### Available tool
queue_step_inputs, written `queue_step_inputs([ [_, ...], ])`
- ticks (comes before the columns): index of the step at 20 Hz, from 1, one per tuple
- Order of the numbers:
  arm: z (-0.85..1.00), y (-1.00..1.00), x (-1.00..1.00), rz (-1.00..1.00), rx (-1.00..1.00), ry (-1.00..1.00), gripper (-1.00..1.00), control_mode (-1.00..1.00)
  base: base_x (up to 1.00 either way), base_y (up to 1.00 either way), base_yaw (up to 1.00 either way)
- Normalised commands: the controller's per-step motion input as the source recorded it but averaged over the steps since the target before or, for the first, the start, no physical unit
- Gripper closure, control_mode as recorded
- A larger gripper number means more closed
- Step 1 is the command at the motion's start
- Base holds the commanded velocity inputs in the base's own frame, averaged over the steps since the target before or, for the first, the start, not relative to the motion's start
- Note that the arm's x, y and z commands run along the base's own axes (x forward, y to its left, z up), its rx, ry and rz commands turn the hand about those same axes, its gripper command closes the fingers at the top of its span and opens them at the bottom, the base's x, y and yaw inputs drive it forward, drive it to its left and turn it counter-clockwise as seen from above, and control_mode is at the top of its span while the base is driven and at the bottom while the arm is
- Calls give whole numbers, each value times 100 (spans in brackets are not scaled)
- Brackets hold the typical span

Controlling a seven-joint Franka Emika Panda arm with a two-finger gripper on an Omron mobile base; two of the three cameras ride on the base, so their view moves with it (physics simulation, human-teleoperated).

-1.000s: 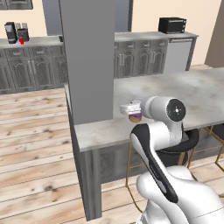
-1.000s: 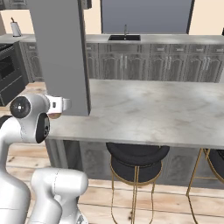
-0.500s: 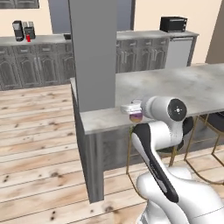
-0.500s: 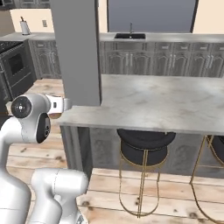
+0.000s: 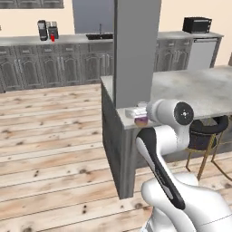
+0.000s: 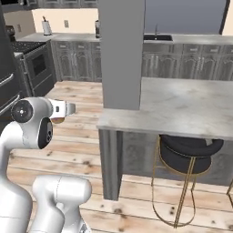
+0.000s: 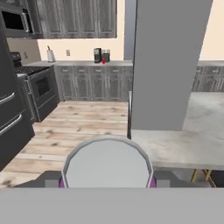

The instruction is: Four empty soda cans are scattered around the kitchen. Gather all the cans and cluster them next to the stove for recycling.

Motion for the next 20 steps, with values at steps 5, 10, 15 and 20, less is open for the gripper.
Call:
queue_step_inputs([
  [5, 0, 0, 0, 0, 0, 0, 100, 100, 8, 80, 16],
  [10, 0, 0, 0, 0, 0, 0, 100, 100, 36, 70, 13],
  [15, 0, 0, 0, 0, 0, 0, 100, 100, 62, 60, 11],
  [20, 0, 0, 0, 0, 0, 0, 100, 100, 83, 36, 7],
])
